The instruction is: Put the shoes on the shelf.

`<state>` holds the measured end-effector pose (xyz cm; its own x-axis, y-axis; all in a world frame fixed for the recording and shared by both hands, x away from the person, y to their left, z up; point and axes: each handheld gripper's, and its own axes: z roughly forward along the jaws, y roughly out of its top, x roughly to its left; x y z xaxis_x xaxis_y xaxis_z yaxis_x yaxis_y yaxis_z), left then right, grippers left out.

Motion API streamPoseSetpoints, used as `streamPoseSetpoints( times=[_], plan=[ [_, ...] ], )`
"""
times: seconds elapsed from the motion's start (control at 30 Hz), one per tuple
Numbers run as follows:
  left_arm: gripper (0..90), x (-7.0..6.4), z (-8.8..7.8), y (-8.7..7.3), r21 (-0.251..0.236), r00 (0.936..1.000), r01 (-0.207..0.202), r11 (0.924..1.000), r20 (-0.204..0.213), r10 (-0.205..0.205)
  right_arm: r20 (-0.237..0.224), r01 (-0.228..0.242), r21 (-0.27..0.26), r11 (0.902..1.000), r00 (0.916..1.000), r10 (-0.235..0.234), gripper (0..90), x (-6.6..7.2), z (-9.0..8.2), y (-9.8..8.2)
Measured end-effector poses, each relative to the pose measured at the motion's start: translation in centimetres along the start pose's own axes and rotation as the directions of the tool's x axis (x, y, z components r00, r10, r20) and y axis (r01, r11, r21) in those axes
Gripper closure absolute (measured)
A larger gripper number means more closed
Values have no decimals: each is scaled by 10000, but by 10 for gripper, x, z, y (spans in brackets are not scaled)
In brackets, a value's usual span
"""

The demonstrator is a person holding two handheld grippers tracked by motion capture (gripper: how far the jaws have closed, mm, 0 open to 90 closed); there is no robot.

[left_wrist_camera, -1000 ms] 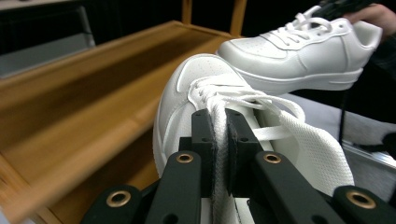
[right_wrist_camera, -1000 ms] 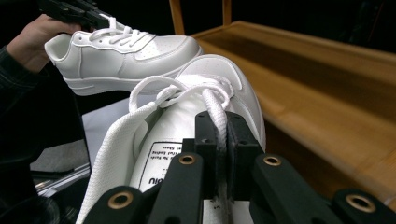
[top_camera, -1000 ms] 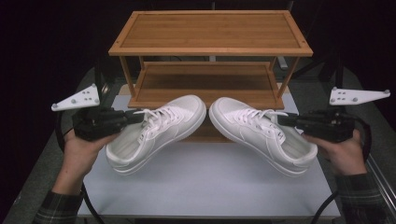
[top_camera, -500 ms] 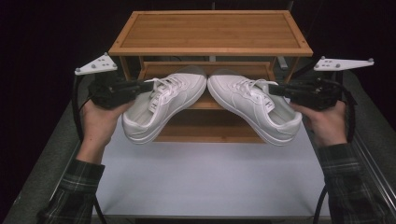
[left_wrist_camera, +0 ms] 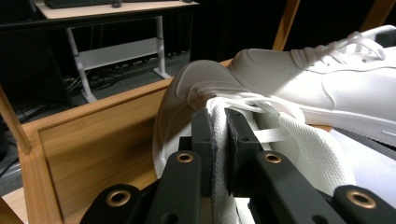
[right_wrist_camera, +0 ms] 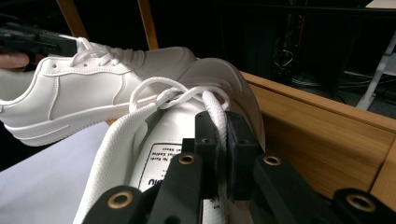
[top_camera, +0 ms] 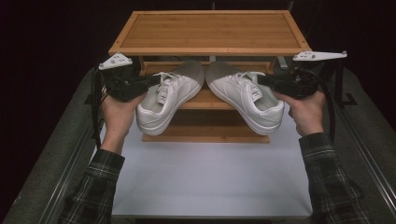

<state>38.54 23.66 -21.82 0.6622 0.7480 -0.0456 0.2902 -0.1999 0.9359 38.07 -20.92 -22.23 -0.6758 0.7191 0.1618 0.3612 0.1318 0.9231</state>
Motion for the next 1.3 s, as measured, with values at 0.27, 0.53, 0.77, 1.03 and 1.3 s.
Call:
streamPoseSetpoints(
  times=[0.27,0.53,0.77,1.03,1.3],
  plan=[
    [753,7,1,0,-85,9994,338,9994,118,-337,153,268,222,9994,9995,-271,774,5,5,7],
    [481,6,-13,11,-489,9995,171,9987,260,-158,62,122,-333,9994,9999,-120,571,6,-6,14],
    [320,4,-40,10,-388,9962,-277,9989,820,308,2,132,-52,9999,9999,-132,386,10,-36,11],
    [193,2,-70,-11,-393,9889,-711,9967,1282,756,-407,-66,-296,9995,9992,54,300,5,-66,-15],
    [151,14,-83,-47,-450,9819,-539,9975,1795,612,-961,-85,-371,9993,9954,49,227,5,-83,-41]
  ],
)
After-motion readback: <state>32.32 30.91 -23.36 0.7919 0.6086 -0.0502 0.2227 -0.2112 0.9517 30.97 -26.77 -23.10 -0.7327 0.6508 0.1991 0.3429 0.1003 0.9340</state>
